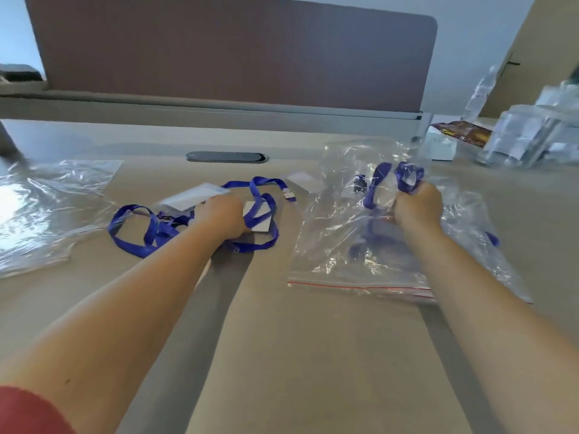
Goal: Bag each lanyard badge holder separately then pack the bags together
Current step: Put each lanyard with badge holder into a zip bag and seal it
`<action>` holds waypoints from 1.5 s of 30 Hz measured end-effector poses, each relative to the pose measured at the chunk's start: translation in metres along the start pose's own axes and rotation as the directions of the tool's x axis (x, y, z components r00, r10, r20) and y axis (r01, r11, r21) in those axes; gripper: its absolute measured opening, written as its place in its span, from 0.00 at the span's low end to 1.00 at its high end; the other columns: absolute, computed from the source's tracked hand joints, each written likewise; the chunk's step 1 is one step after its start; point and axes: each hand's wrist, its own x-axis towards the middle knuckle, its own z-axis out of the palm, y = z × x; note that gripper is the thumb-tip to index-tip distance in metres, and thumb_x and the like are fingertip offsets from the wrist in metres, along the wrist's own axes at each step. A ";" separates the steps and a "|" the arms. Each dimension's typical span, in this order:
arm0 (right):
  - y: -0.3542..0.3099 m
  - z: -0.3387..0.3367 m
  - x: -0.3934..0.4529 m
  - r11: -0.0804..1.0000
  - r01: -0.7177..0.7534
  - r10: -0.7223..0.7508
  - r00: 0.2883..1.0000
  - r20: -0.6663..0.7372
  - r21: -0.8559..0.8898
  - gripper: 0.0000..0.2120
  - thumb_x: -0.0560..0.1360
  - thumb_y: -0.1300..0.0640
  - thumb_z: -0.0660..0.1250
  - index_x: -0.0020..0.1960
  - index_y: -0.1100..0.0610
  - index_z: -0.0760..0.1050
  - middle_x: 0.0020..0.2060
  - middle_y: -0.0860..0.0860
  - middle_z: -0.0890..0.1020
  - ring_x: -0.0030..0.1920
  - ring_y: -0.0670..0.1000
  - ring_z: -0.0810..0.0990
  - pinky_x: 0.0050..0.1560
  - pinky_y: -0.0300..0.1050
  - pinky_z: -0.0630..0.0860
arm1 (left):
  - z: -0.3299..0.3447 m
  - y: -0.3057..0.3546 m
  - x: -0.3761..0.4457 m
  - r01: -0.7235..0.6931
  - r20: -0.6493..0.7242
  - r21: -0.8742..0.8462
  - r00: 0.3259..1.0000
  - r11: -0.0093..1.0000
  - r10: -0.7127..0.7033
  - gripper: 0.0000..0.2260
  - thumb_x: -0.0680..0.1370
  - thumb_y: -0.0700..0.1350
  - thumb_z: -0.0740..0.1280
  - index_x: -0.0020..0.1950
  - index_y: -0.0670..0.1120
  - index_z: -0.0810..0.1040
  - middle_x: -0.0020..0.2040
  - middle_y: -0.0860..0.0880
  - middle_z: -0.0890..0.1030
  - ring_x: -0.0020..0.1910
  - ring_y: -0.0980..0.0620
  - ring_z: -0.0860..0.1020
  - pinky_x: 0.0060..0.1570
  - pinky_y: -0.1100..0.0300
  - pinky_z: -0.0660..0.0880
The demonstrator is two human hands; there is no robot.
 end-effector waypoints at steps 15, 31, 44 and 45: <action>0.005 -0.012 -0.017 0.785 0.170 -0.144 0.985 0.092 -0.596 0.21 0.73 0.65 0.63 0.64 0.66 0.64 0.67 0.62 0.63 0.67 0.62 0.61 0.67 0.52 0.60 | -0.053 0.018 -0.013 -0.150 -0.253 -0.731 0.966 0.666 -0.060 0.14 0.78 0.37 0.58 0.33 0.44 0.68 0.31 0.48 0.74 0.30 0.51 0.71 0.30 0.61 0.69; -0.086 0.058 -0.112 0.947 0.166 -0.314 0.659 0.683 0.274 0.11 0.78 0.60 0.58 0.40 0.57 0.74 0.40 0.58 0.81 0.46 0.54 0.79 0.55 0.47 0.73 | -0.134 -0.009 -0.093 -0.183 -0.190 -0.955 0.982 -0.233 0.009 0.06 0.80 0.37 0.57 0.45 0.41 0.71 0.43 0.44 0.78 0.39 0.52 0.79 0.35 0.66 0.80; -0.065 0.108 -0.049 0.982 -0.156 0.100 0.906 0.412 0.104 0.07 0.76 0.64 0.49 0.52 0.56 0.61 0.42 0.58 0.72 0.28 0.50 0.63 0.26 0.42 0.60 | -0.042 -0.078 -0.025 0.135 -0.059 -0.624 0.974 0.770 -0.219 0.18 0.77 0.41 0.64 0.65 0.36 0.71 0.62 0.40 0.75 0.57 0.44 0.74 0.58 0.54 0.71; -0.063 0.113 -0.042 0.985 -0.148 0.102 0.914 0.393 0.087 0.08 0.76 0.64 0.50 0.54 0.58 0.63 0.45 0.59 0.72 0.29 0.50 0.64 0.26 0.42 0.61 | -0.036 -0.079 -0.018 0.127 -0.069 -0.552 0.978 0.824 -0.198 0.20 0.76 0.42 0.65 0.66 0.38 0.70 0.64 0.41 0.75 0.60 0.44 0.73 0.56 0.55 0.71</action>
